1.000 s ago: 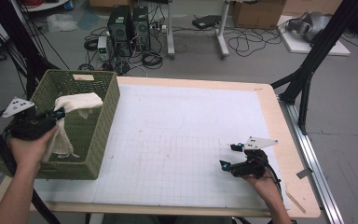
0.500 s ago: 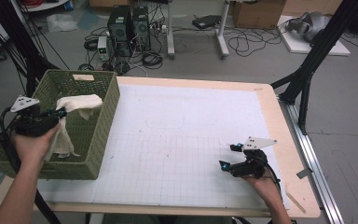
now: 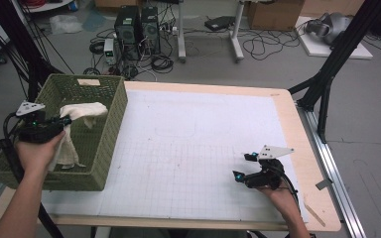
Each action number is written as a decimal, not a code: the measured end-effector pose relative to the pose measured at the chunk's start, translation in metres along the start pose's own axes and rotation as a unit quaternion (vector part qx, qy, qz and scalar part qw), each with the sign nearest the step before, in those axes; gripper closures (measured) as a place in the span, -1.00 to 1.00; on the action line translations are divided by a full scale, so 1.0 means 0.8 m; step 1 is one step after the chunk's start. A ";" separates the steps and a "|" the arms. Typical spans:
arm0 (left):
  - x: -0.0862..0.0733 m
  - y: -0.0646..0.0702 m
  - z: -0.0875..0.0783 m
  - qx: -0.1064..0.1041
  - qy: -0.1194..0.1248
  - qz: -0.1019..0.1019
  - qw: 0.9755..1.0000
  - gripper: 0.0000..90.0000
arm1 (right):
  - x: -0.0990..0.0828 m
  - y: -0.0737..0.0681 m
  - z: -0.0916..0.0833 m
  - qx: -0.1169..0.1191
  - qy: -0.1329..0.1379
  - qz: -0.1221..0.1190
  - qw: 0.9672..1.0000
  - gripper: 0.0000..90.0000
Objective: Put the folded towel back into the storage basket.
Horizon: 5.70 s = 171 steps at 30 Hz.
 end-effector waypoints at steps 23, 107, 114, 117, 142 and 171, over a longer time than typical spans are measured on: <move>-0.005 -0.003 0.022 0.009 -0.027 -0.027 0.999 0.75 | -0.001 0.000 0.002 0.000 -0.003 -0.002 1.000 -0.65; -0.051 -0.009 0.052 0.008 -0.274 0.043 0.961 0.34 | 0.001 -0.004 0.006 0.008 -0.002 -0.004 1.000 -0.64; -0.053 -0.016 0.054 0.028 -0.278 0.043 0.959 0.74 | 0.000 -0.004 0.007 0.009 -0.002 -0.005 1.000 -0.64; -0.051 -0.020 0.055 0.046 -0.267 0.036 0.962 0.75 | 0.001 -0.004 0.007 0.010 -0.001 -0.004 1.000 -0.64; -0.047 -0.010 0.048 -0.007 -0.270 0.037 0.962 0.58 | 0.002 -0.005 0.007 0.011 0.001 -0.006 1.000 -0.64; -0.029 0.000 0.082 0.010 -0.104 0.014 0.994 0.94 | 0.004 -0.004 0.005 0.011 0.009 -0.003 1.000 -0.64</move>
Point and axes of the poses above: each handheld gripper's, and its own axes: z roughly forward along the jaws, x roughly out of its top, y roughly to its right, the point moved 3 cm from there along z, roughly forward along the jaws, and after that the axes turned 15 degrees about y, right-handed, at the moved point
